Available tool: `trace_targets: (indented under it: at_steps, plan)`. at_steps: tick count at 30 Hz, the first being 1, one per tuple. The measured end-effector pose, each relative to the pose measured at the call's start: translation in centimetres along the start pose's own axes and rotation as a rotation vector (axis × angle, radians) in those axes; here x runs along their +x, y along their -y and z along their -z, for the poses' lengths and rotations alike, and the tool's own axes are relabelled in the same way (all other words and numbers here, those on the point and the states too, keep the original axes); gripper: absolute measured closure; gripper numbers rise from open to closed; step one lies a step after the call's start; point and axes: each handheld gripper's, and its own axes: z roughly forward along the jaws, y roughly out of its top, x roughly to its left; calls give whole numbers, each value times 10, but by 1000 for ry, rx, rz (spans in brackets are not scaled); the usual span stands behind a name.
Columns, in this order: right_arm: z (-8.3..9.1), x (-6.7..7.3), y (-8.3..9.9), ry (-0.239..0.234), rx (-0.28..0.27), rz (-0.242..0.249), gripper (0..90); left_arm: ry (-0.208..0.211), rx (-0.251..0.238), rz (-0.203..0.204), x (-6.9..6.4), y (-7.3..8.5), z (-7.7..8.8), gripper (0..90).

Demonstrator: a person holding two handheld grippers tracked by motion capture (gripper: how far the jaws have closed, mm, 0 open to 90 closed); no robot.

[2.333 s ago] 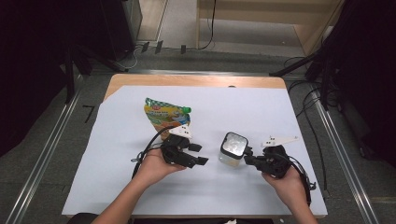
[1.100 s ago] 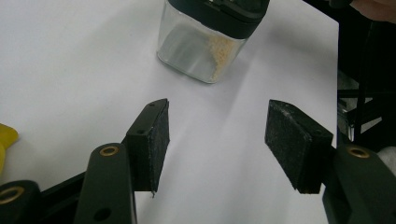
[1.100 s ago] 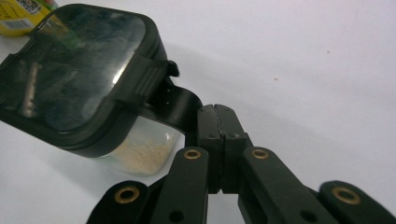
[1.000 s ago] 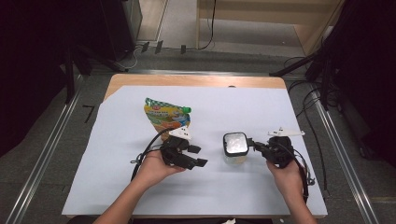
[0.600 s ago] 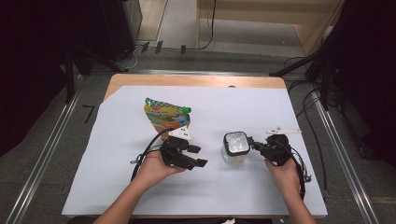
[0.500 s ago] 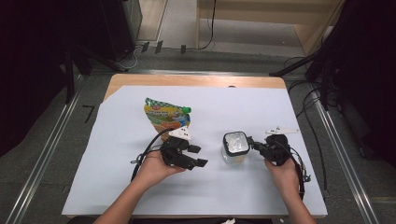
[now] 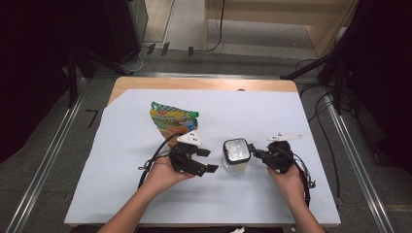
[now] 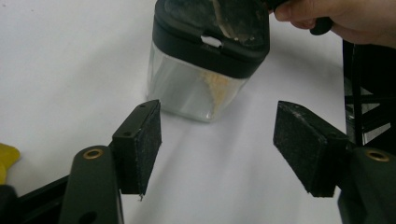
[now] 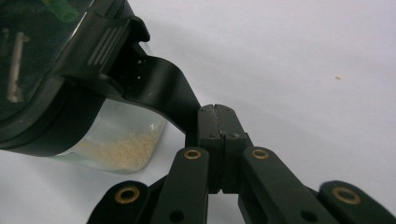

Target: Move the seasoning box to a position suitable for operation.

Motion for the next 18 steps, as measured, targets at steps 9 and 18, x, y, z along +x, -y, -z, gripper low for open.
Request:
trace_targets:
  at_steps: [9,18]
  plan:
    - [4,-1,-4,-26,-17,29,900,16,-1,-21,2,-10,-13,272]
    - [4,-1,-7,-36,-28,32,900,-32,18,-107,-2,-16,-23,227]
